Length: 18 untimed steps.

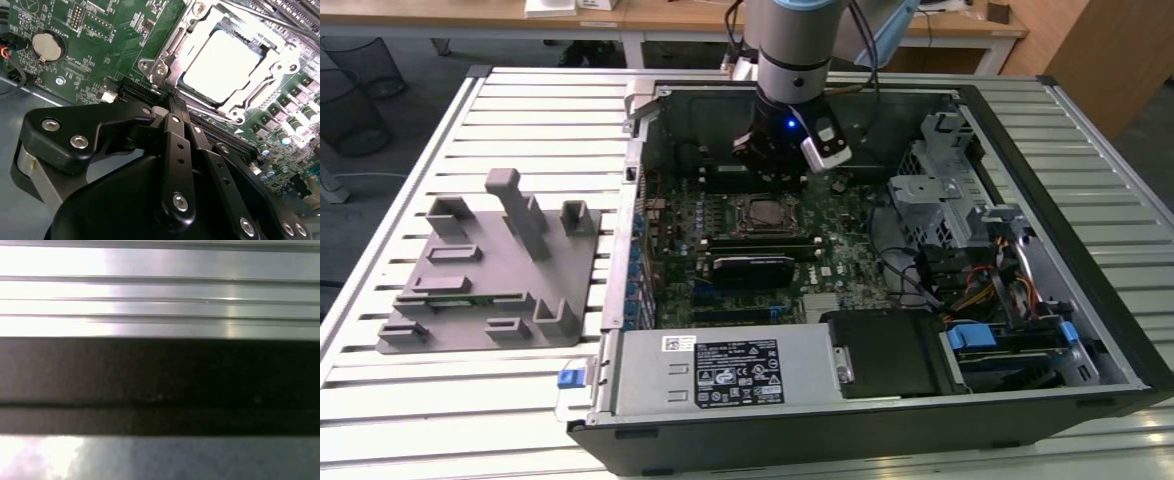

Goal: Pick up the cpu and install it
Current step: 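Install the first cpu locking lever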

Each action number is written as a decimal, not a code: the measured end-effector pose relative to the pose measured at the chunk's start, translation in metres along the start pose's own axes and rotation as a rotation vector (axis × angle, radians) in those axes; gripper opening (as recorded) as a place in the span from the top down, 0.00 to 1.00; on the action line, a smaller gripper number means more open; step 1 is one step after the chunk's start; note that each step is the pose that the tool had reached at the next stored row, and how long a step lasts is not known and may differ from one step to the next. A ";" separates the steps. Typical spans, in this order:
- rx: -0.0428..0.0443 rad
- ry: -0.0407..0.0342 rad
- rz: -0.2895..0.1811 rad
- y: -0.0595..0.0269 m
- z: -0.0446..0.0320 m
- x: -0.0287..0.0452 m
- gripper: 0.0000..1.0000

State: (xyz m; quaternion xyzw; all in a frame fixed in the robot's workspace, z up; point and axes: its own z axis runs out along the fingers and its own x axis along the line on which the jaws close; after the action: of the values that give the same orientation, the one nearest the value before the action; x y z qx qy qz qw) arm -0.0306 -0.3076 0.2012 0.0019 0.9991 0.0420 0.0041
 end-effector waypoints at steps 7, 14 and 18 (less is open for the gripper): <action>0.0346 0.0011 0.000 -0.0005 0.0035 0.0000 0.89; 0.0340 0.0019 0.000 -0.0005 0.0049 -0.0004 0.89; 0.0290 0.0023 0.000 0.0001 0.0012 -0.0007 0.89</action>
State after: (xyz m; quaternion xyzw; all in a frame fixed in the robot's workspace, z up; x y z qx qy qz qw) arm -0.0299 -0.3074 0.2000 0.0018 0.9996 0.0275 0.0029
